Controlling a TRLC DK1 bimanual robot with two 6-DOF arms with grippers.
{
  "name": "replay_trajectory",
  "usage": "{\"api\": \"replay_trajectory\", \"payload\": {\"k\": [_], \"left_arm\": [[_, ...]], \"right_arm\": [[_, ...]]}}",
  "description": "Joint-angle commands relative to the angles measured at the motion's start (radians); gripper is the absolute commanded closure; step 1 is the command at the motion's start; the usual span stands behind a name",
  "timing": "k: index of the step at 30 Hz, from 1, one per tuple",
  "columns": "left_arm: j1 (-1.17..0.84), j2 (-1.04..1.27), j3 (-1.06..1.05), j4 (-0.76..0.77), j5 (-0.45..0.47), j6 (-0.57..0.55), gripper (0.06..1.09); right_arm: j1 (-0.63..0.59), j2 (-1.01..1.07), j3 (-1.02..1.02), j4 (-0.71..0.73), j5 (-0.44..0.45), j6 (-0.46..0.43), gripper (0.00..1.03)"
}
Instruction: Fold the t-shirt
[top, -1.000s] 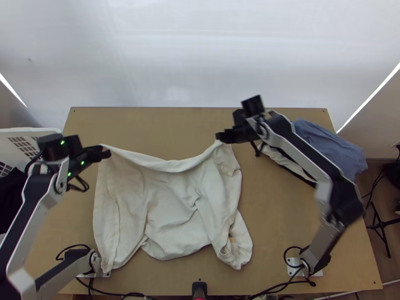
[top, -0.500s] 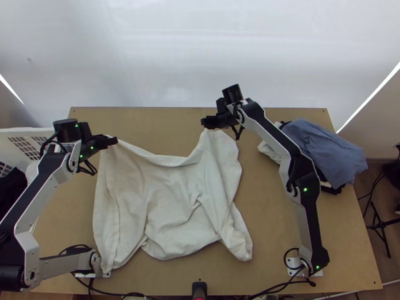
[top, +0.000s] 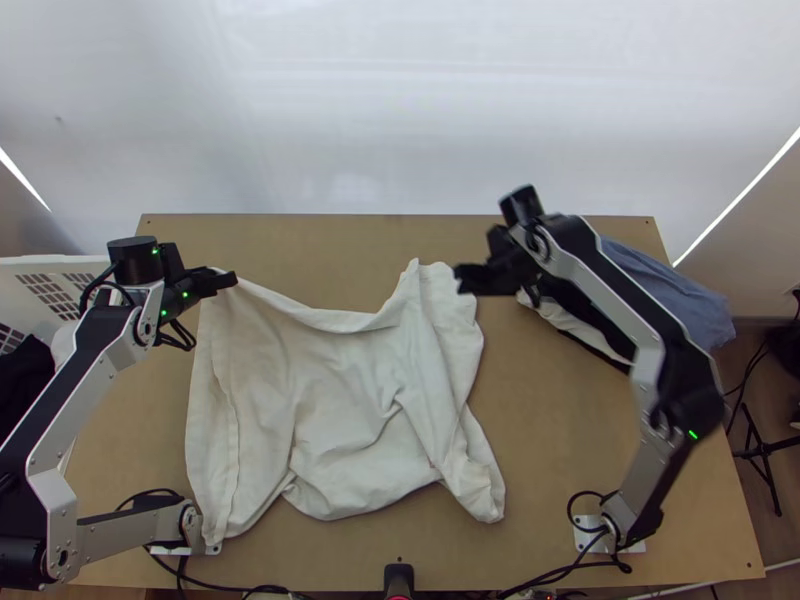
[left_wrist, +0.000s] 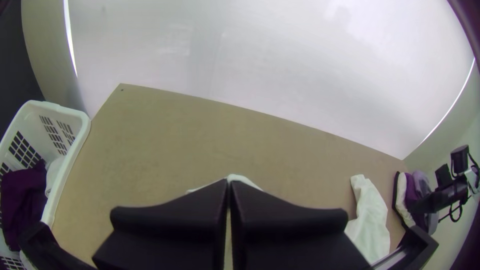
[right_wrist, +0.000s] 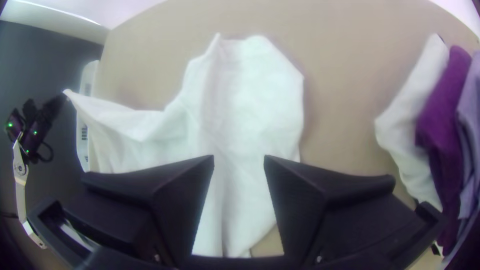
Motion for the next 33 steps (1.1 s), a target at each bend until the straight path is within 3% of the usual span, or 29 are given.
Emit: {"api": "replay_trajectory", "payload": {"k": [1, 9, 33], "left_arm": [[-0.011, -0.005, 0.01, 0.009, -0.003, -0.003, 1.05], [-0.02, -0.006, 0.016, 0.015, -0.009, -0.003, 1.05], [-0.02, -0.011, 0.02, 0.01, -0.015, -0.003, 1.05]], "right_arm": [[-0.07, -0.186, -0.334, 0.049, -0.007, 0.0, 0.63], [-0.082, -0.192, -0.458, 0.122, -0.007, 0.001, 0.63], [-0.036, -0.076, -0.432, 0.211, -0.007, 0.021, 0.62]]}}
